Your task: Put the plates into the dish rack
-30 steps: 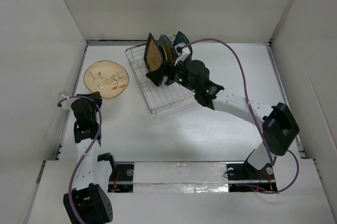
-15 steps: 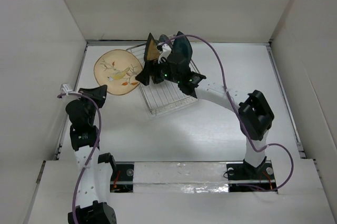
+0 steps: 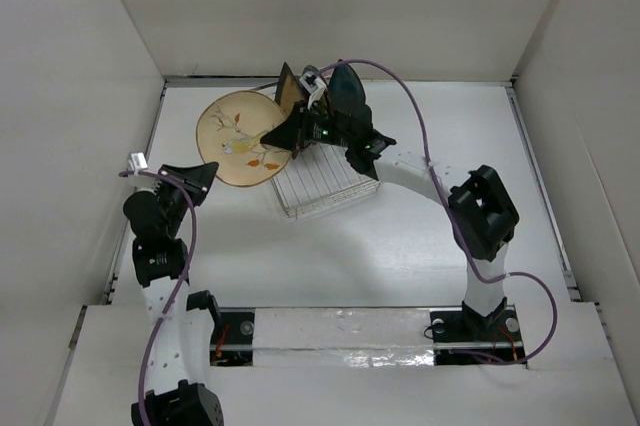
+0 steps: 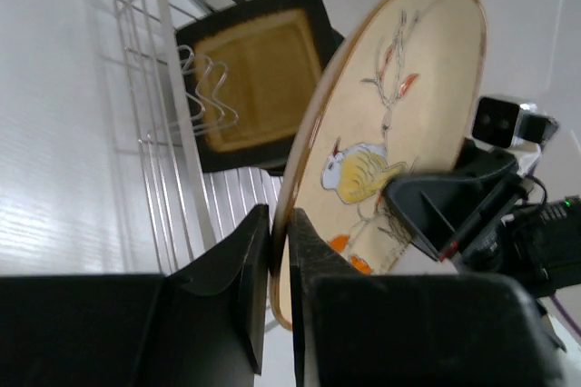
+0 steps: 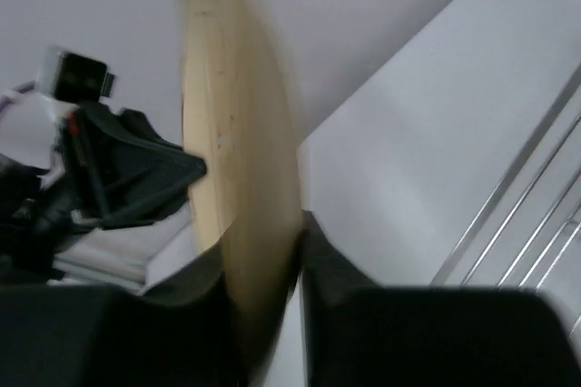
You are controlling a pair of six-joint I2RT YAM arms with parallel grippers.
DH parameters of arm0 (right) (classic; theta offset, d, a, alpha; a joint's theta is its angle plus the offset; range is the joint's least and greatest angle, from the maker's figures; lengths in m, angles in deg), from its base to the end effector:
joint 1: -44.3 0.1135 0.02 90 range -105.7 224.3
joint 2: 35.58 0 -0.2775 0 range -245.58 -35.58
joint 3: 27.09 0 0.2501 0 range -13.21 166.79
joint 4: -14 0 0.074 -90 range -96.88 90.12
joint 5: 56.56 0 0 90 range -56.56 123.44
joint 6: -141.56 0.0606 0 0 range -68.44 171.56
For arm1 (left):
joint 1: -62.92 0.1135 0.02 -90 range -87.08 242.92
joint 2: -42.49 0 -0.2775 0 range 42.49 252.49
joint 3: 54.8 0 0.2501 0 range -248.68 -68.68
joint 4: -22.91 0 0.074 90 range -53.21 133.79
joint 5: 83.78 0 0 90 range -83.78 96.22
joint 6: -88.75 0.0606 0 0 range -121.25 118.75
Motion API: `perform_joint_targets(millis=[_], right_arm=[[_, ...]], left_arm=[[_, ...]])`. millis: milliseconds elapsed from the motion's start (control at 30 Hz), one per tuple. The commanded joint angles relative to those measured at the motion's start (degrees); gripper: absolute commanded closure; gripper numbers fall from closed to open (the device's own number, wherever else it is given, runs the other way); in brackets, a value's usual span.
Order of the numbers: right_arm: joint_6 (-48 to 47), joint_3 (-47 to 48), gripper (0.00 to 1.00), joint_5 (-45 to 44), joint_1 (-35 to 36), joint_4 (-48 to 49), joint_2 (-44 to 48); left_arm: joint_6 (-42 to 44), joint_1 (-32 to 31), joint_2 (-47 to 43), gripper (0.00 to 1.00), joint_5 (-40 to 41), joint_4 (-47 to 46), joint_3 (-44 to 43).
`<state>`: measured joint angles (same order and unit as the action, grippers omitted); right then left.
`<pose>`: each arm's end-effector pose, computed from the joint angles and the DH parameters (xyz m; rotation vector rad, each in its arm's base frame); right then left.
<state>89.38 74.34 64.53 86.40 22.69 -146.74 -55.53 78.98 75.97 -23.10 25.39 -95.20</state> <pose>0.3445 0.3534 0.3277 -0.5410 1.7243 1.4712 0.1651 0.0167 0.3065 -0.5222 1.4843 -0.9100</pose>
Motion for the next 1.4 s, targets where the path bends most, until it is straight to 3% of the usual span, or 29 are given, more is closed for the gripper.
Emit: perform_joint_targets(millis=[0, 100, 133, 267, 300, 400, 500, 600, 767, 867, 1167, 1367], right_arm=[[3.4, -3.2, 0.96, 4.7, 0.3, 11.8, -0.4], [5.5, -6.4, 1.0, 2.0, -0.3, 15.7, 1.8], [5.4, -6.7, 1.0, 1.1, -0.3, 15.5, 2.5], [3.7, -7.6, 1.0, -7.9, -0.8, 12.3, 7.1], [2.6, -7.5, 1.0, -9.6, -0.8, 11.6, 8.7], [1.0, -6.7, 1.0, -16.5, -0.8, 9.3, 10.3], [-0.6, -4.8, 1.0, -22.7, -1.8, 6.3, 11.1], [-3.3, -1.8, 1.0, -29.3, -1.9, 2.8, 10.9], [-11.7, 7.3, 1.0, -47.1, 0.3, -7.7, 5.9], [-15.8, 12.6, 1.0, -53.4, 0.9, -10.8, 3.2], [-24.5, 27.9, 1.0, -60.1, 2.2, -18.8, -7.8], [-26.0, 32.2, 1.0, -62.2, 3.2, -21.0, -13.6]], left_arm=[[-0.9, -0.4, -1.0, 1.0, -7.3, -11.2, -1.8], [3.1, -0.4, -0.7, 1.0, -6.8, -8.2, -1.8], [4.4, -0.4, -0.8, 0.95, -6.2, -7.2, -2.1], [11.6, -0.9, -3.1, 0.63, -3.4, -0.7, -4.2], [13.0, -2.1, -3.4, 0.47, -3.0, 0.0, -4.7], [16.3, -3.3, -3.6, 0.27, -2.5, 2.1, -6.0], [20.2, -5.9, -4.1, 0.12, 0.1, 6.0, -7.4], [23.5, -8.2, -4.8, 0.05, 3.5, 9.0, -7.6], [27.6, -12.4, -6.6, 0.01, 4.3, 10.4, -6.3], [28.6, -13.1, -7.1, 0.01, 1.7, 10.1, -5.6], [30.6, -15.0, -9.1, 0.01, 0.5, 13.5, -5.6], [30.6, -15.0, -9.4, 0.01, 0.8, 13.9, -5.6]])
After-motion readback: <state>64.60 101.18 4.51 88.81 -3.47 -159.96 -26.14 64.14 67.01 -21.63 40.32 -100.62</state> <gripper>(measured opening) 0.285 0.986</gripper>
